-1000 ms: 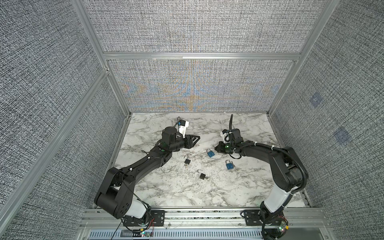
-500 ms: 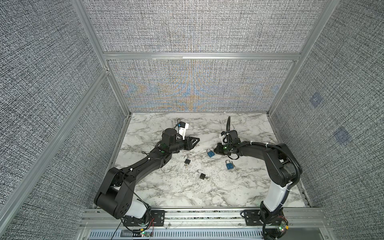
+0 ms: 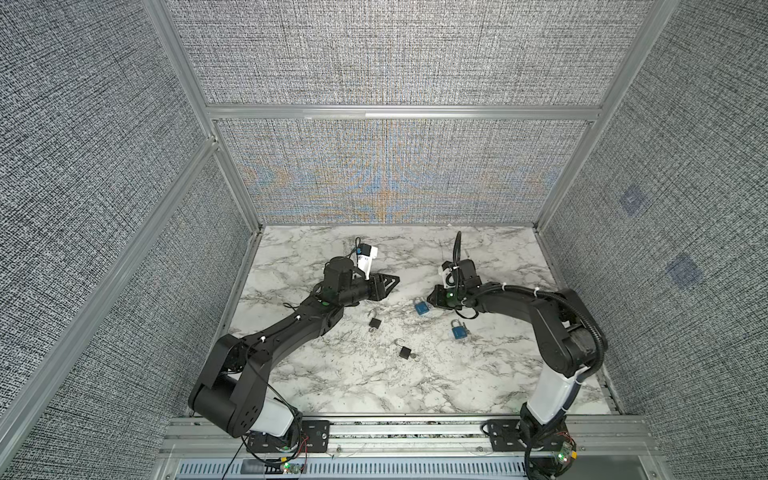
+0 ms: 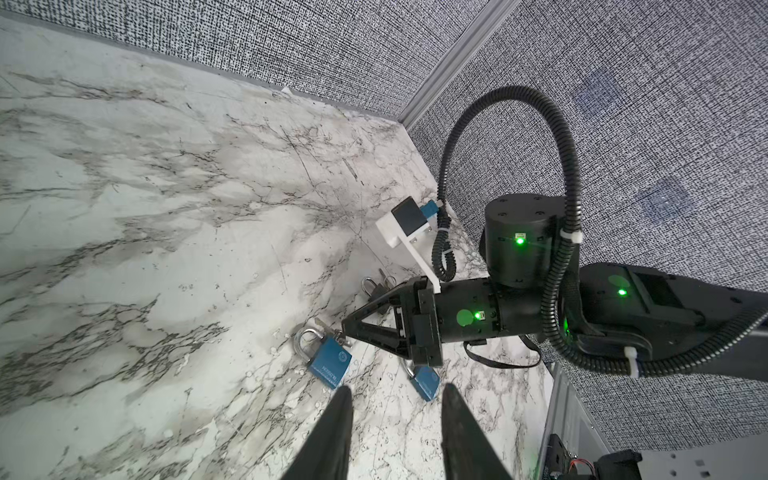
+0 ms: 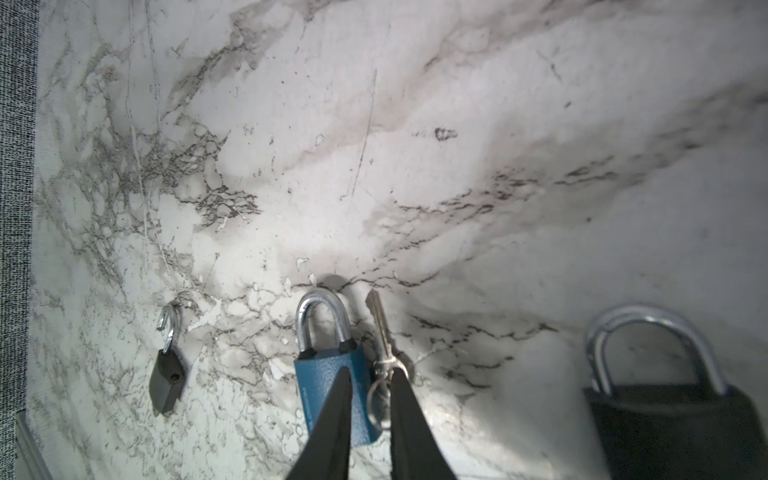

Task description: Lock with the key

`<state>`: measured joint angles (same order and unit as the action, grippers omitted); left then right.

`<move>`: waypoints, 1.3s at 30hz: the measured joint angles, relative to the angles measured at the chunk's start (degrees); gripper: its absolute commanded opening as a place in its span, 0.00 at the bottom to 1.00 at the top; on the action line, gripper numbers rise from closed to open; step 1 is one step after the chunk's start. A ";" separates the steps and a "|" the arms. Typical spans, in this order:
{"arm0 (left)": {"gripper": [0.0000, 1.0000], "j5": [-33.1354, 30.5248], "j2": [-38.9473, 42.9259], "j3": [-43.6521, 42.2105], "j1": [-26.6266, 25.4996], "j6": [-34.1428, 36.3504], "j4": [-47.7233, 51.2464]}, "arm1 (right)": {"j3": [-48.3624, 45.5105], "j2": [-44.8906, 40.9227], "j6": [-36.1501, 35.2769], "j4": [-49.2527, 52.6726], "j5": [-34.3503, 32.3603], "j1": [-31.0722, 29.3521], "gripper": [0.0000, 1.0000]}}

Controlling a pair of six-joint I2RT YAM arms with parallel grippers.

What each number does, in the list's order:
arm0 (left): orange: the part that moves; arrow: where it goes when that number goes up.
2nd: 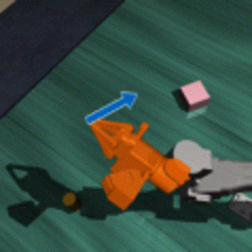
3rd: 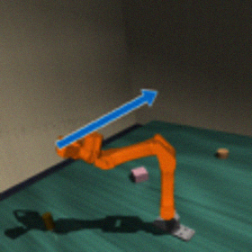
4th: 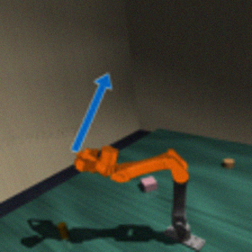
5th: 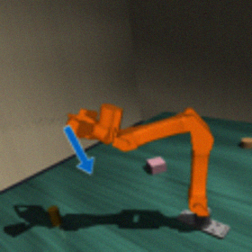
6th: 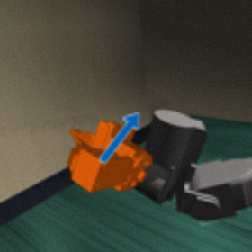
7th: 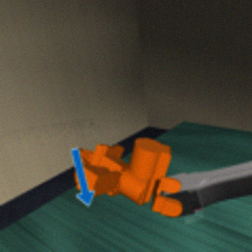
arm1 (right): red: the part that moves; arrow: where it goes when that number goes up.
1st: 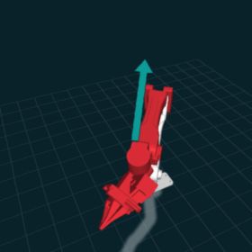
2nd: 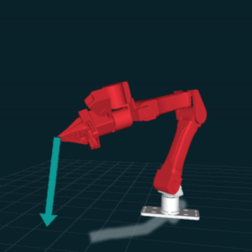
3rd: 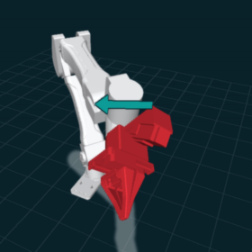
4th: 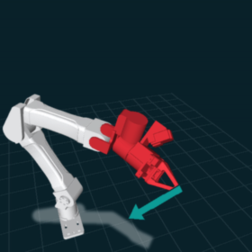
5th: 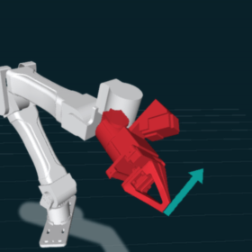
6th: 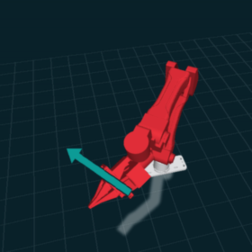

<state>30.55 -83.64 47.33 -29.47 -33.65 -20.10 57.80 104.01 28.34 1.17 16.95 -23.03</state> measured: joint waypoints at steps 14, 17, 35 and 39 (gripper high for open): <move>0.38 -2.29 1.73 -1.36 1.68 0.00 0.96 | -1.51 -11.98 -2.91 8.57 -6.71 -6.21 0.23; 0.39 -3.89 3.28 -2.82 2.51 0.04 1.49 | -2.01 -15.15 -4.92 11.76 -9.42 -9.64 0.25; 0.48 -9.55 14.56 -12.98 4.94 -5.79 1.42 | -1.53 -13.46 -20.17 16.50 -16.48 -27.52 0.42; 0.50 -10.58 17.66 -15.34 4.98 -6.97 -0.15 | 0.09 -9.51 -22.69 17.00 -17.59 -30.27 0.42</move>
<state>19.97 -65.98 31.99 -24.49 -40.62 -20.25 57.89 94.50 5.65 18.17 -0.64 -53.30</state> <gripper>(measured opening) 0.497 0.422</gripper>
